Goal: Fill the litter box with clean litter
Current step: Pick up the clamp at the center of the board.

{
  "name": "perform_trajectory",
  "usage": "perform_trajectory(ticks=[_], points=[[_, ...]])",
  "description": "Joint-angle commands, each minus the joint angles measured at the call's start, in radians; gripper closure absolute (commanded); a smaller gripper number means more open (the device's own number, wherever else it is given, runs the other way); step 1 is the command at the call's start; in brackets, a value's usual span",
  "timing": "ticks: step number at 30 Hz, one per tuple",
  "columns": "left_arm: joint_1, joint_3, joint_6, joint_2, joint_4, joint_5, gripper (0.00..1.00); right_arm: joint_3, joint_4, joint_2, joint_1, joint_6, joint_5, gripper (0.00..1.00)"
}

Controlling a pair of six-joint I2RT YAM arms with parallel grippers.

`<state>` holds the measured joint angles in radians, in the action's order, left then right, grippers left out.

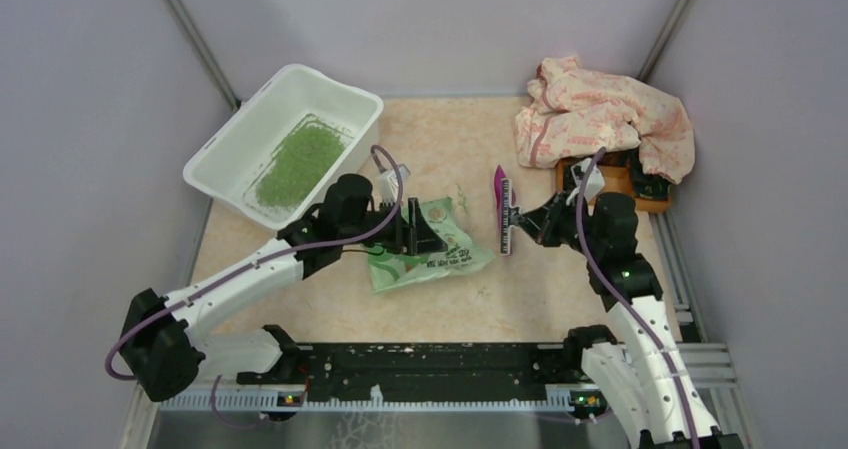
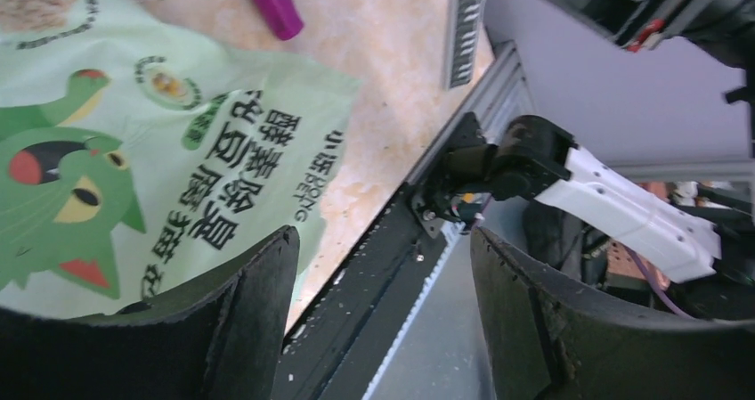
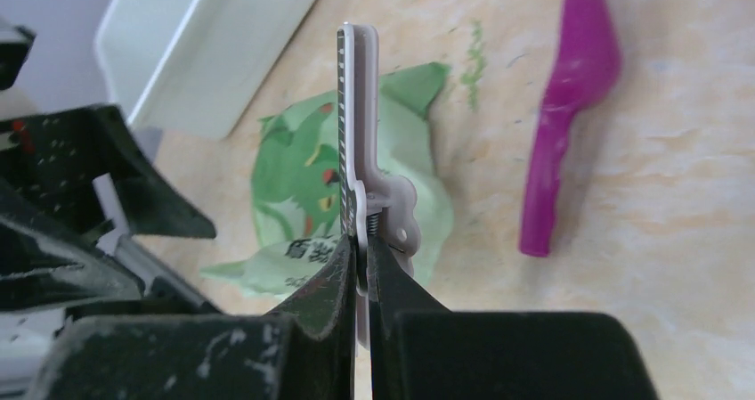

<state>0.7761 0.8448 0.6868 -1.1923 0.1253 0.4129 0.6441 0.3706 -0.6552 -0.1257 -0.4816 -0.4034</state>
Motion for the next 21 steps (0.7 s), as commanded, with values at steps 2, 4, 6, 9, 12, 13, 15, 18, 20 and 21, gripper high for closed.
perform_trajectory(ticks=[2, 4, 6, 9, 12, 13, 15, 18, 20, 21], points=[[-0.005, -0.03, 0.048, 0.023, -0.223, 0.142, 0.21, 0.0, -0.131, -0.021, 0.005, -0.049, -0.366, 1.0], [-0.002, -0.057, 0.062, 0.017, -0.297, 0.173, 0.2, -0.011, -0.171, -0.027, 0.001, -0.07, -0.437, 1.0], [0.004, -0.078, 0.064, 0.011, -0.362, 0.185, 0.2, -0.022, -0.219, -0.042, -0.013, -0.099, -0.501, 1.0], [0.014, -0.091, 0.063, 0.001, -0.429, 0.188, 0.2, -0.013, -0.224, -0.066, -0.057, -0.099, -0.514, 1.0], [0.028, -0.088, 0.05, -0.02, -0.476, 0.175, 0.2, -0.005, -0.229, -0.083, -0.128, -0.093, -0.498, 1.0], [0.029, -0.084, 0.042, -0.027, -0.481, 0.171, 0.2, -0.005, -0.24, -0.083, -0.145, -0.101, -0.491, 1.0], [0.033, -0.079, 0.032, -0.034, -0.494, 0.165, 0.2, -0.008, -0.258, -0.085, -0.165, -0.117, -0.48, 1.0], [0.035, -0.085, 0.03, -0.032, -0.532, 0.153, 0.2, -0.012, -0.269, -0.096, -0.179, -0.127, -0.492, 1.0], [0.035, -0.087, 0.022, -0.033, -0.536, 0.14, 0.2, -0.016, -0.284, -0.097, -0.186, -0.135, -0.5, 1.0], [0.035, -0.088, 0.02, -0.033, -0.538, 0.132, 0.2, -0.018, -0.292, -0.095, -0.189, -0.141, -0.5, 1.0]])
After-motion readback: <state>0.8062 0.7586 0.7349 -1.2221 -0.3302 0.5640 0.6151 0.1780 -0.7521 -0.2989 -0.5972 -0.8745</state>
